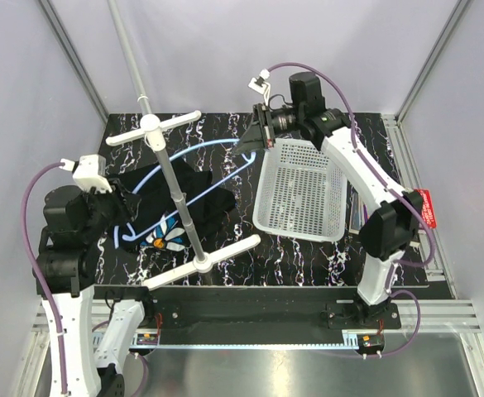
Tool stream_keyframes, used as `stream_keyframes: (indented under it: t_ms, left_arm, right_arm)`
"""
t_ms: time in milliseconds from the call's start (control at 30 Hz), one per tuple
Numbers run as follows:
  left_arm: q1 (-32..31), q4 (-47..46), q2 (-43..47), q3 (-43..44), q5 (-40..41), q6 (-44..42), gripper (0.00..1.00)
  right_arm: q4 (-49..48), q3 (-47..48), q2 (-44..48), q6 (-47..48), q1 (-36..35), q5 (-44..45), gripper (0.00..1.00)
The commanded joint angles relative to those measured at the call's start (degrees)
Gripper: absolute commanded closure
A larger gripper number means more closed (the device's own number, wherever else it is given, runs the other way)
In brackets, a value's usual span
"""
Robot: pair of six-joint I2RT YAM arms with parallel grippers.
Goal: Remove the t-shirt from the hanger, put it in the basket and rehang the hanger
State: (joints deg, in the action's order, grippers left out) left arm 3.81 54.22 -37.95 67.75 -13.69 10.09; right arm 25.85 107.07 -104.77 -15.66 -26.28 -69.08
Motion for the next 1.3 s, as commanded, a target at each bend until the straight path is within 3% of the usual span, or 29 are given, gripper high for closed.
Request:
stream_keyframes:
  t_ms: [0, 100, 167, 500, 633, 733, 967, 1067, 1133, 1167, 1200, 1267]
  left_arm:
    - [-0.6, -2.2, 1.0, 0.9, -1.2, -1.7, 0.77]
    - [-0.6, -1.9, 0.1, 1.7, -1.2, -2.3, 0.77]
    - [-0.6, -1.7, -0.3, 2.2, 0.2, -2.3, 0.7]
    - [-0.6, -1.5, -0.9, 2.4, -4.6, -1.0, 0.53]
    - [-0.7, -1.5, 0.8, 3.6, 1.4, -0.3, 0.33]
    - [-0.6, -2.8, 1.0, 3.4, -0.1, -0.5, 0.19]
    - [-0.7, -3.1, 0.6, 0.6, -1.1, -2.7, 0.16]
    - [-0.6, -3.7, 1.0, 0.9, -5.1, -1.8, 0.18]
    - [-0.6, -2.7, 0.4, 2.2, -6.3, -1.8, 0.24]
    - [-0.6, -1.3, 0.3, 2.9, -6.3, -1.9, 0.33]
    - [-0.6, -0.8, 0.8, 3.5, -5.8, -2.0, 0.4]
    - [-0.7, -0.7, 2.0, 3.0, -5.1, -1.9, 0.51]
  right_arm:
    - [-4.8, 9.6, -6.3, -9.5, -0.5, 10.7, 1.0]
    - [-5.5, 16.3, -11.5, -12.6, -0.8, 6.4, 1.0]
    - [-5.5, 20.1, -12.6, -13.2, -1.3, 4.2, 1.0]
    - [-5.3, 23.6, -13.8, -7.3, -2.0, -11.0, 1.0]
    - [-5.2, 22.6, -12.9, -5.3, -2.3, -14.6, 1.0]
    - [-5.3, 20.6, -11.2, -3.4, -2.3, -16.3, 1.0]
    - [-7.0, 15.6, -8.9, -1.2, -2.2, -23.5, 1.0]
    - [-10.7, 13.1, -8.4, -2.2, -2.3, -23.9, 1.0]
    - [-19.0, 9.9, -7.6, -7.4, -2.5, -23.9, 1.0]
    - [-24.3, 8.4, -7.3, -11.7, -3.0, -24.1, 1.0]
    - [-47.0, 3.8, -6.9, -29.7, -3.2, -24.1, 1.0]
    - [-80.0, 0.3, -9.9, -56.2, -3.7, -24.5, 1.0]
